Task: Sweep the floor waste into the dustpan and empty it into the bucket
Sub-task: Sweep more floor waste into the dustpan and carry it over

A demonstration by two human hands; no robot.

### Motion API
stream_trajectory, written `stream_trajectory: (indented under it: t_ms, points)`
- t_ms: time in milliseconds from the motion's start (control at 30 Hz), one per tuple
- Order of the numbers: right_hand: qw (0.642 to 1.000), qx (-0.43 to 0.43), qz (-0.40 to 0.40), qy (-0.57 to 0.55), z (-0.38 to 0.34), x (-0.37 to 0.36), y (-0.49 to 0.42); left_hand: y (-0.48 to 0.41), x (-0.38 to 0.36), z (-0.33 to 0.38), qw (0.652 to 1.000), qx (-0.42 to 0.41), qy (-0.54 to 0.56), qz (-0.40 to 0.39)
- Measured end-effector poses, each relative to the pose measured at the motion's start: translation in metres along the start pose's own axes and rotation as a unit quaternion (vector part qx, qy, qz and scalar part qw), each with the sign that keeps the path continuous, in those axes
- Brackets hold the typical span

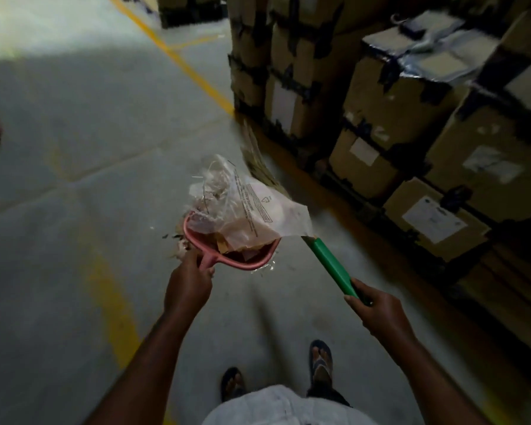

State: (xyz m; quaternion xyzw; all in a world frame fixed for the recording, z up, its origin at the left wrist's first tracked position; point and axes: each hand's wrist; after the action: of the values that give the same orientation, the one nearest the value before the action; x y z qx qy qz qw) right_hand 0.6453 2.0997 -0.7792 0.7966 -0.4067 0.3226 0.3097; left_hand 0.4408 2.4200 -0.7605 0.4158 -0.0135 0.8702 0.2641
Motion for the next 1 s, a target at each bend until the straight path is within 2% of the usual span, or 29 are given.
stream_trajectory:
  t_ms: [200, 433, 833, 1000]
  points:
    - [0.993, -0.066, 0.086, -0.049, 0.021, 0.028, 0.054, -0.002, -0.01, 0.059, 0.995, -0.089, -0.013, -0.04]
    - [0.972, -0.12, 0.182, -0.088, 0.069, 0.067, 0.112, 0.037, -0.05, 0.114, 0.979, -0.178, -0.04, -0.088]
    - [0.929, -0.208, 0.286, -0.112, 0.193, 0.147, 0.261, 0.19, -0.145, 0.194, 0.94, -0.284, -0.061, -0.182]
    - [0.893, -0.264, 0.34, -0.131, 0.246, 0.163, 0.354, 0.261, -0.183, 0.224, 0.906, -0.339, -0.071, -0.246]
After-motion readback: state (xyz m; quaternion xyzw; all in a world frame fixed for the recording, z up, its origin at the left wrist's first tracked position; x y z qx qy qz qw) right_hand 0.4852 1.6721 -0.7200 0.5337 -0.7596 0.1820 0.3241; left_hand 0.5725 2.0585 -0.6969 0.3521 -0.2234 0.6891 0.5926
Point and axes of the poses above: each hand's wrist, its own y-axis away from the middle knuckle, its own x-axis out of the back of the hand, z = x × y, and after that the axes turned 4 degrees about x, right-handed
